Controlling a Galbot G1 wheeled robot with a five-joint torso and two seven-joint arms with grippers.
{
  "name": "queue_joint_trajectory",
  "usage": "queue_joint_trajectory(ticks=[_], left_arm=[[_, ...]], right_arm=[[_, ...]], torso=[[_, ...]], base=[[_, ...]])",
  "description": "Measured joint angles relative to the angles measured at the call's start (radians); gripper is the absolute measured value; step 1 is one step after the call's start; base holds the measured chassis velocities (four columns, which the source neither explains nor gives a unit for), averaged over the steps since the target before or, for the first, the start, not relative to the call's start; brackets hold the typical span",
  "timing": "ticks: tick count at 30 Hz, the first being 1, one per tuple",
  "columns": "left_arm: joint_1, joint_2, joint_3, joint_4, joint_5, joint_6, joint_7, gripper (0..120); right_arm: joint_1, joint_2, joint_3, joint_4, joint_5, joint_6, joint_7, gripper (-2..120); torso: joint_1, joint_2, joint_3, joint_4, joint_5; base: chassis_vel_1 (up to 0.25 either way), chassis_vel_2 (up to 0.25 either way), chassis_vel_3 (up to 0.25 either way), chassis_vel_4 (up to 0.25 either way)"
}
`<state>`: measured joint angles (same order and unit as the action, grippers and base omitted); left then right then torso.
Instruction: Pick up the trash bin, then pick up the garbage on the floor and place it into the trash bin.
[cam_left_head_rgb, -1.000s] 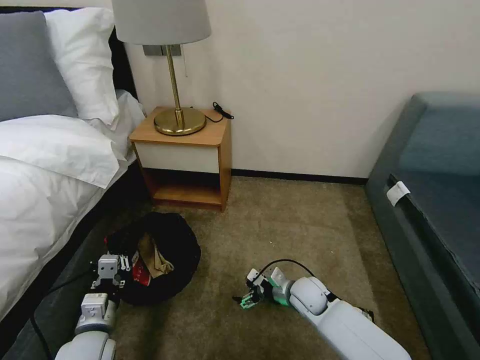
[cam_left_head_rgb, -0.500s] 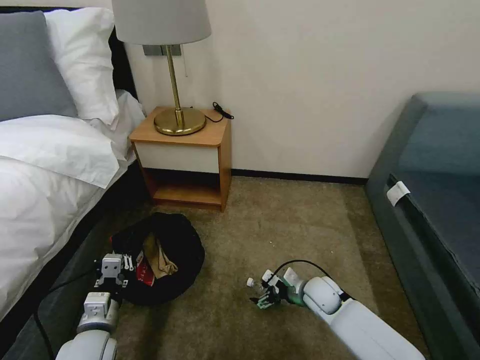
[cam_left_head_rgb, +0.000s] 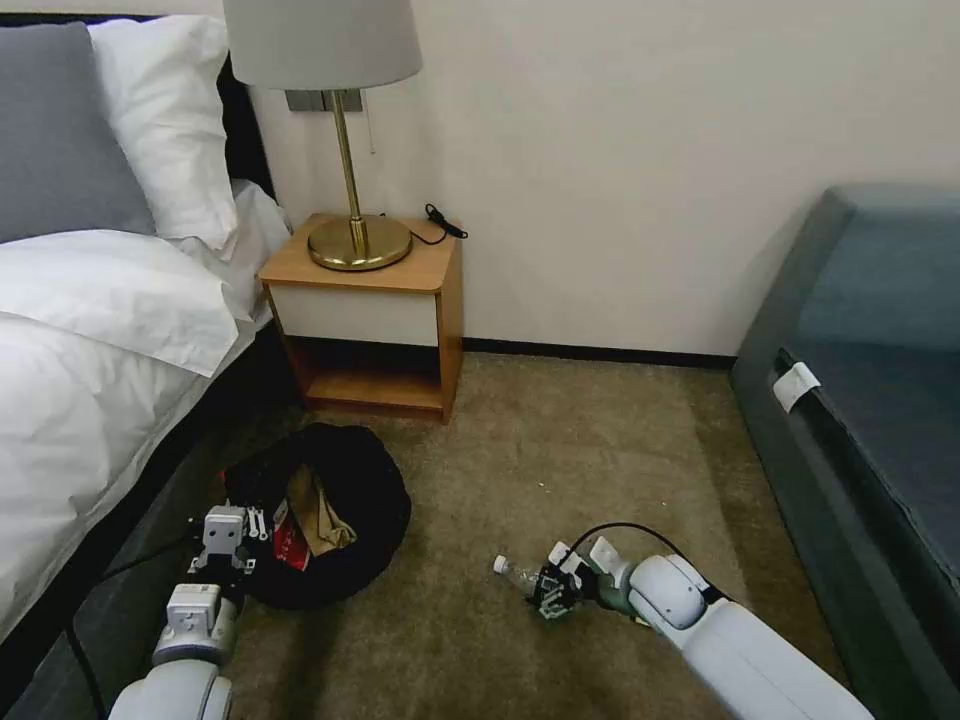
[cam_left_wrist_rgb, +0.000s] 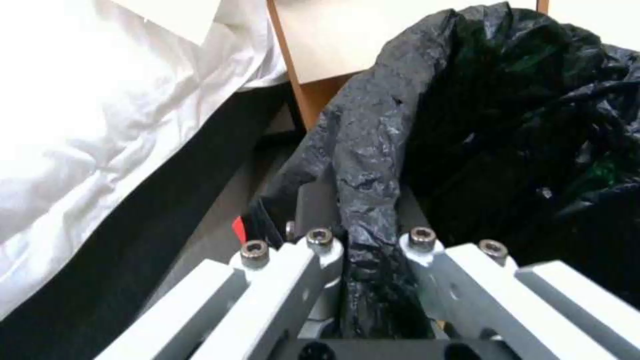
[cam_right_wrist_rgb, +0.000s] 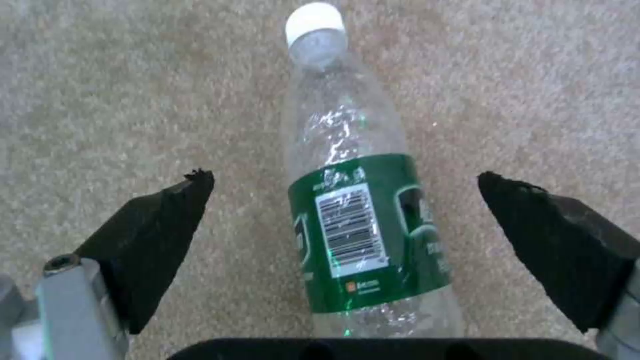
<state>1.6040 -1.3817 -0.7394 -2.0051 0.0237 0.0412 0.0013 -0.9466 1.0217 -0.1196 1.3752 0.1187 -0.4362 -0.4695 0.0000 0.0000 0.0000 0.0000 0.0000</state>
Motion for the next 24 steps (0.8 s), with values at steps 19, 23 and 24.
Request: queue_joint_trajectory(ticks=[19, 23, 24], left_arm=[[0.01, -0.012, 0.0, 0.011, 0.0, -0.018, 0.002, 4], [0.005, -0.012, 0.0, 0.015, 0.0, -0.018, 0.002, 4], [0.003, -0.012, 0.001, 0.015, 0.0, -0.018, 0.002, 4]], right_arm=[[0.018, 0.05, -0.021, -0.082, -0.038, 0.019, -0.023, 100], [0.024, 0.053, -0.02, -0.102, -0.043, 0.026, -0.03, 96], [0.025, 0.055, -0.018, -0.107, -0.045, 0.03, -0.035, 89]], torso=[[0.0, 0.0, 0.0, 0.0, 0.0], [0.0, 0.0, 0.0, 0.0, -0.0001], [0.0, 0.0, 0.0, 0.0, -0.0001]], base=[[0.0, 0.0, 0.0, 0.0], [0.0, 0.0, 0.0, 0.0], [0.0, 0.0, 0.0, 0.0]])
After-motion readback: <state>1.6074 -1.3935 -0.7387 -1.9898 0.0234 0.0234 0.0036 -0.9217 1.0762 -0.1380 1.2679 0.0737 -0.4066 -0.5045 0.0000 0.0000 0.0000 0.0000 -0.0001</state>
